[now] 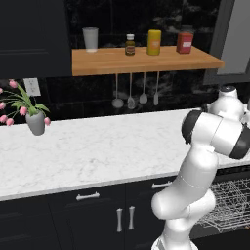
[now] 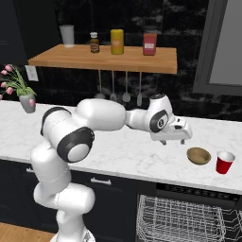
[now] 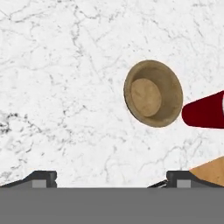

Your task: Pick up the cup and bowl from the counter, place them in the dishwasher, and close the dishwasher door.

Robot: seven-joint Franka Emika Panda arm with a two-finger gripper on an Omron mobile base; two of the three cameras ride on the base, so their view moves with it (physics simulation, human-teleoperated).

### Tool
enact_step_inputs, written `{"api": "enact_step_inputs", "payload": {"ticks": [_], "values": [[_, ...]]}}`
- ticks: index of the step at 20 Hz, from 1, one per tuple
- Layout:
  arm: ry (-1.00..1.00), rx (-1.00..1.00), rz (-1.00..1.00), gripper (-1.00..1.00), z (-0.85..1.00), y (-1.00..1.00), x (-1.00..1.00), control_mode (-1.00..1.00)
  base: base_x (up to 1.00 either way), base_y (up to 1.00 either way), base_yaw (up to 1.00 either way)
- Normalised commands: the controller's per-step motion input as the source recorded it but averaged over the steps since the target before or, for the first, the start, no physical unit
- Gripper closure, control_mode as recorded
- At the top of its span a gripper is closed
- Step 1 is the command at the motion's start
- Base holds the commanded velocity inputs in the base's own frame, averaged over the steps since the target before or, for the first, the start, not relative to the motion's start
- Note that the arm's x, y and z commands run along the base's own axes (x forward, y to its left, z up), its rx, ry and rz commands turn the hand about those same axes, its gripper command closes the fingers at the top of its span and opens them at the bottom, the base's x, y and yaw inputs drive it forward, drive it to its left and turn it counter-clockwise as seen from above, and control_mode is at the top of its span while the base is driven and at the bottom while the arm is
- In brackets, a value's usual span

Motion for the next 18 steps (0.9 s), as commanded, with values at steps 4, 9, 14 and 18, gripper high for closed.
{"api": "enact_step_inputs", "payload": {"ticks": [4, 9, 14, 18], "values": [[0.02, 0.0, 0.01, -1.0, -0.32, -0.38, 0.55, -1.0, 0.0, 0.0, 0.0], [0.0, 0.0, 0.0, -1.0, -0.34, -0.34, 0.33, -1.0, 0.0, 0.0, 0.0], [0.0, 0.0, 0.0, -1.0, -0.39, -0.12, 0.12, -1.0, 0.0, 0.0, 0.0], [0.0, 0.0, 0.05, -1.0, -0.3, -0.27, 0.33, -1.0, 0.0, 0.0, 0.0]]}}
